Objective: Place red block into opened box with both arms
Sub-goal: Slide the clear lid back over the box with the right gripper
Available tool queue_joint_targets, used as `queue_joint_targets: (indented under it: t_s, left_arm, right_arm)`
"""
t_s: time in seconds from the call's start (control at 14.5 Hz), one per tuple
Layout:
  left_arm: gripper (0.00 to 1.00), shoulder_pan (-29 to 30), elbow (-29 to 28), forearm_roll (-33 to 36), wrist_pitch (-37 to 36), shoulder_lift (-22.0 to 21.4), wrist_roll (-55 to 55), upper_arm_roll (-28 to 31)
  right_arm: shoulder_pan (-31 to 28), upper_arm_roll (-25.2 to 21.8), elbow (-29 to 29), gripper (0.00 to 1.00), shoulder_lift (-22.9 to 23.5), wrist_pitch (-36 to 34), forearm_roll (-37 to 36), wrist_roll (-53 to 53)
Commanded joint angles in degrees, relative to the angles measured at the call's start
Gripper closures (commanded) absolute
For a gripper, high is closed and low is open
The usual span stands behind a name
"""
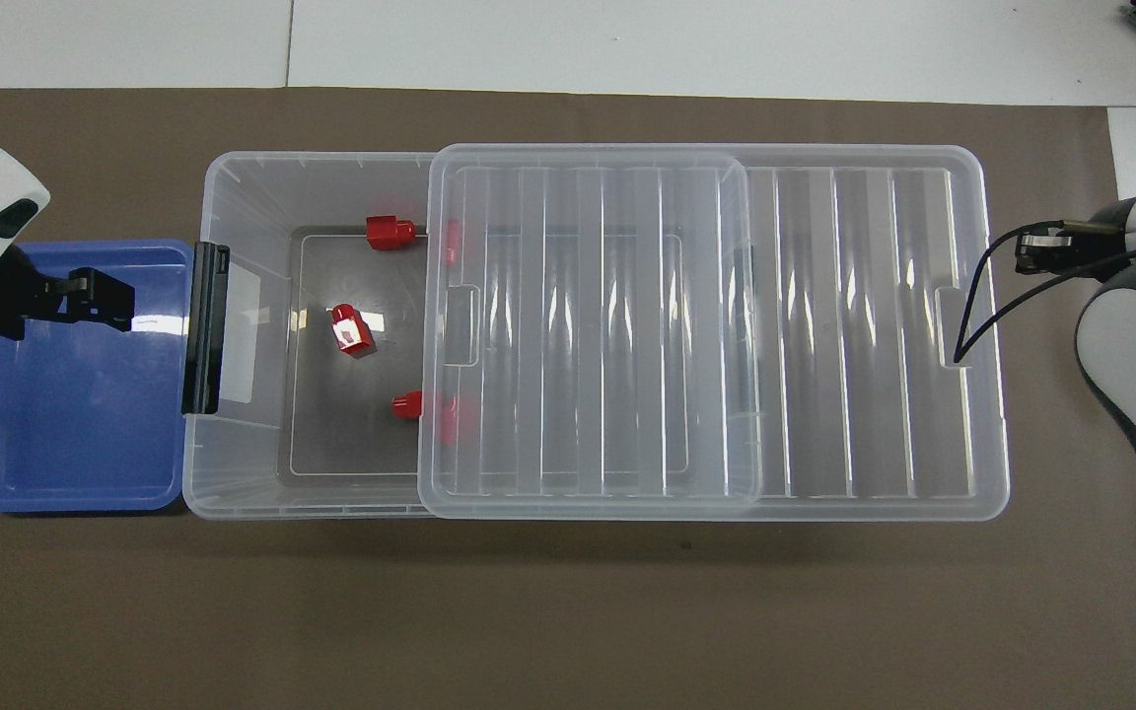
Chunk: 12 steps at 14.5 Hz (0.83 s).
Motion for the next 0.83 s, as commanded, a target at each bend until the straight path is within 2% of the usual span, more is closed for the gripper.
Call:
queue_joint_targets:
  t_s: [0.0,0.21,0.76]
  left_arm:
    - [0.00,1.0,-2.4,-1.0,1.2,-2.1,2.5,0.5]
    - [0.00,0.7,-0.7,-1.0,-1.8,-2.6,2.4,1.3]
    - [0.00,0.2,-0.6,-1.0,-5.8,-6.0,2.4,1.3]
  right_arm:
    - [0.1,0.3,0.1,1.00,0.3,1.0,0.5,-1.3]
    - [0.3,0.7,0.0,1.00,1.0,1.0,0.6,-2.0]
    - [3.5,1.5,-0.1,1.00,0.9,-0.4,1.8,-2.2]
